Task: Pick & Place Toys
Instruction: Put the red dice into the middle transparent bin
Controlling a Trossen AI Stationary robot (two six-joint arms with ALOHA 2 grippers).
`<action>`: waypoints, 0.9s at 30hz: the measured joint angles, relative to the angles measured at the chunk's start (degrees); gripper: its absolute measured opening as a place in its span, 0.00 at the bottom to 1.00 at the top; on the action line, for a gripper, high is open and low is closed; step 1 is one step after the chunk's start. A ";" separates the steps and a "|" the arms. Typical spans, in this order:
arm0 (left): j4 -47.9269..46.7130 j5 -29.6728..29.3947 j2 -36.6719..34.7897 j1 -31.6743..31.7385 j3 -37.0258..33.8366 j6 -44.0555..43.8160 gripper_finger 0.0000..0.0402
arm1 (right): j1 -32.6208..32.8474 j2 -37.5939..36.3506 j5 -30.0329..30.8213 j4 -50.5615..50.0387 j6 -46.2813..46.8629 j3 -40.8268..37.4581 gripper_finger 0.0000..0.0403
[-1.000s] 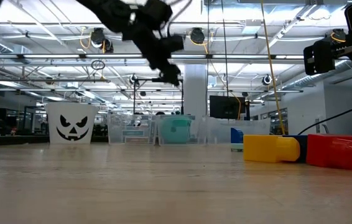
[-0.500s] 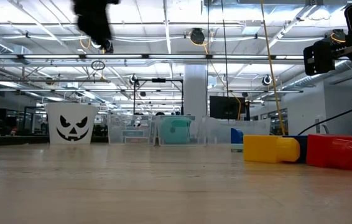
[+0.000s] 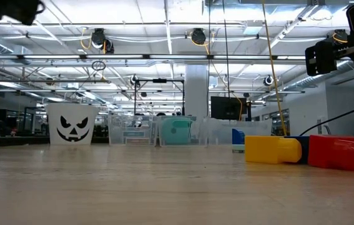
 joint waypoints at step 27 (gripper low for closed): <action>45.36 -25.14 17.49 5.08 -1.40 34.95 0.05 | 0.00 0.03 -0.01 0.02 -0.02 0.00 0.78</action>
